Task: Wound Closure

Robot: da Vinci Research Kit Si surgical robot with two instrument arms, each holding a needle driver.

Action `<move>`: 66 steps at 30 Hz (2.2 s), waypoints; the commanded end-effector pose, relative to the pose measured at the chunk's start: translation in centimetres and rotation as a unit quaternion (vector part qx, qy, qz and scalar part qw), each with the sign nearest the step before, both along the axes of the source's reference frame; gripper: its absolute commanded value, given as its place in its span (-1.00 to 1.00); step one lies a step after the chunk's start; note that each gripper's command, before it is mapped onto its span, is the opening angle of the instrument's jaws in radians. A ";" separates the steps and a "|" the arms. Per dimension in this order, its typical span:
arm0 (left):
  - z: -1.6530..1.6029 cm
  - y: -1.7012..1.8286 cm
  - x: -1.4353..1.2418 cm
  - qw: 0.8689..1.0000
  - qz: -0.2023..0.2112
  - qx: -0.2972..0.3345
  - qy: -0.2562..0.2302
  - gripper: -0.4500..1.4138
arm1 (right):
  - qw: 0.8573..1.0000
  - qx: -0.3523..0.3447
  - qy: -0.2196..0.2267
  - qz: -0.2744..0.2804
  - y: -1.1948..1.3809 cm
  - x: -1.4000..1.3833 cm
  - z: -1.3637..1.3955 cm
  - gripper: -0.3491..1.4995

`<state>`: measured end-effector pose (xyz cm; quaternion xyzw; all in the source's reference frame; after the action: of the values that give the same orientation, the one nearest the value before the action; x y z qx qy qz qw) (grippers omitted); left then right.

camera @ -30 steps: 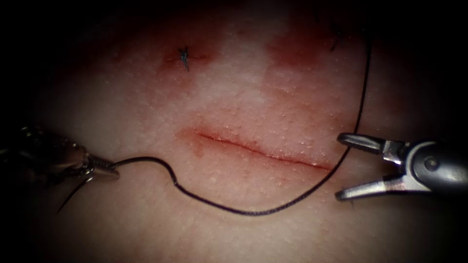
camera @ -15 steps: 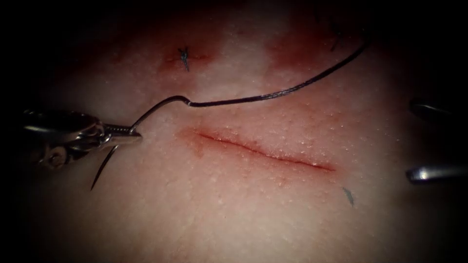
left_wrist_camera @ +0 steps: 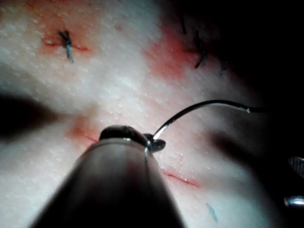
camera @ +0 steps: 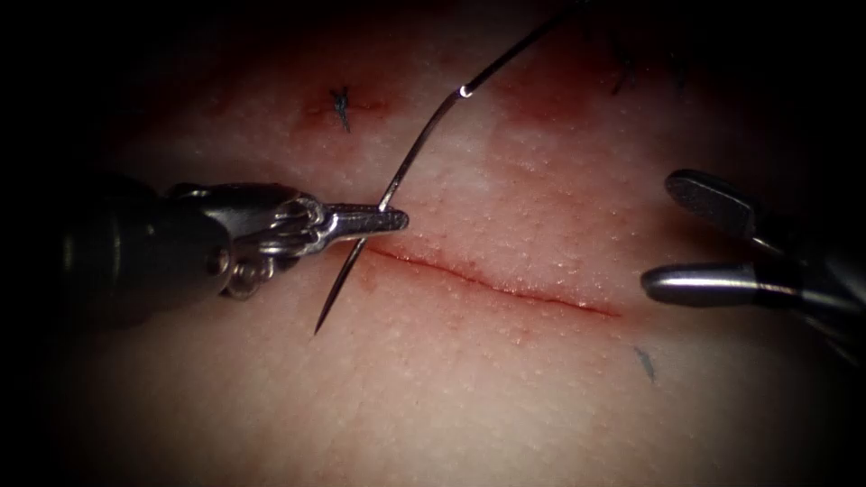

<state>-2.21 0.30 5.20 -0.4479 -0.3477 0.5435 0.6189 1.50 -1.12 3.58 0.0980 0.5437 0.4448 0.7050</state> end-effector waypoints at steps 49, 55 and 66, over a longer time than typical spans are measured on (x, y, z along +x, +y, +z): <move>-0.35 -0.10 -0.37 0.996 -0.027 0.009 -0.081 -1.00 | 0.988 0.113 0.013 0.103 0.29 0.82 0.33 0.34; -0.38 -0.12 -0.40 0.996 -0.026 0.004 -0.079 -1.00 | 0.988 0.115 0.005 0.100 0.26 0.90 0.34 0.50; -0.39 -0.12 -0.41 0.997 -0.024 -0.008 -0.077 -1.00 | 0.988 0.115 -0.001 0.101 0.28 1.00 0.41 0.27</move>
<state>-2.56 0.20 4.75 -0.5024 -0.3776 0.4967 0.5986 2.41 -0.81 3.94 0.1210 0.4943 0.5746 0.6410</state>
